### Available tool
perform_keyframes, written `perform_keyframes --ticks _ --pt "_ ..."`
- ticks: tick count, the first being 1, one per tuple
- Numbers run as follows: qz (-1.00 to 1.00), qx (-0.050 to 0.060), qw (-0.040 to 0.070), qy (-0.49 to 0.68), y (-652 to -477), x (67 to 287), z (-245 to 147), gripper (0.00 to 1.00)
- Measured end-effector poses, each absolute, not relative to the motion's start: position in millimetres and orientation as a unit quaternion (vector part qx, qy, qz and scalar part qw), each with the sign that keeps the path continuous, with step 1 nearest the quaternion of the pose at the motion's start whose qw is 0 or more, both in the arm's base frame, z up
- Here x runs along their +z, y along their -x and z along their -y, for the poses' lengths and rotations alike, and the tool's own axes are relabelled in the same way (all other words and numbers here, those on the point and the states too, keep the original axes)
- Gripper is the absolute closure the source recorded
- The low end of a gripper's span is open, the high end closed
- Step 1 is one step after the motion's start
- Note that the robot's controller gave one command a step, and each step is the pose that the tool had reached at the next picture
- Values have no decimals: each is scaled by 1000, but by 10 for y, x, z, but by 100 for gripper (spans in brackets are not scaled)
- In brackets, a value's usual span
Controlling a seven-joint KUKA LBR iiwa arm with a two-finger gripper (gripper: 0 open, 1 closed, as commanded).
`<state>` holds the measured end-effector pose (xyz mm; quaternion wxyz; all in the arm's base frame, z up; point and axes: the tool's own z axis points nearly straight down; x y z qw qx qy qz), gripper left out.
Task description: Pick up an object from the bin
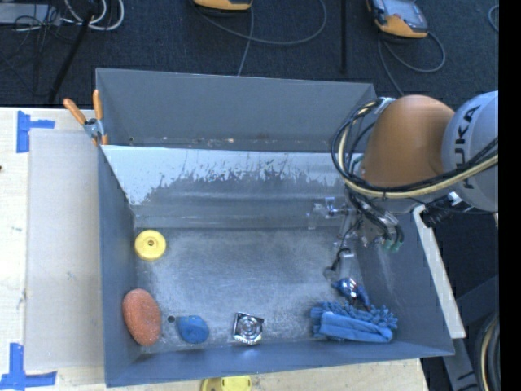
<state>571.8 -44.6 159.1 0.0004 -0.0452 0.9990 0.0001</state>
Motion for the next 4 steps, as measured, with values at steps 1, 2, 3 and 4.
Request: perform_keyframes --ticks 1,2,3,4 --pt "-990 -1 1 139 -5313 1261 802 0" --pt "-990 1 -1 138 -5204 943 966 0" --pt "-980 1 2 197 -5140 772 992 0" --pt "-965 -1 0 261 -4776 713 936 100"
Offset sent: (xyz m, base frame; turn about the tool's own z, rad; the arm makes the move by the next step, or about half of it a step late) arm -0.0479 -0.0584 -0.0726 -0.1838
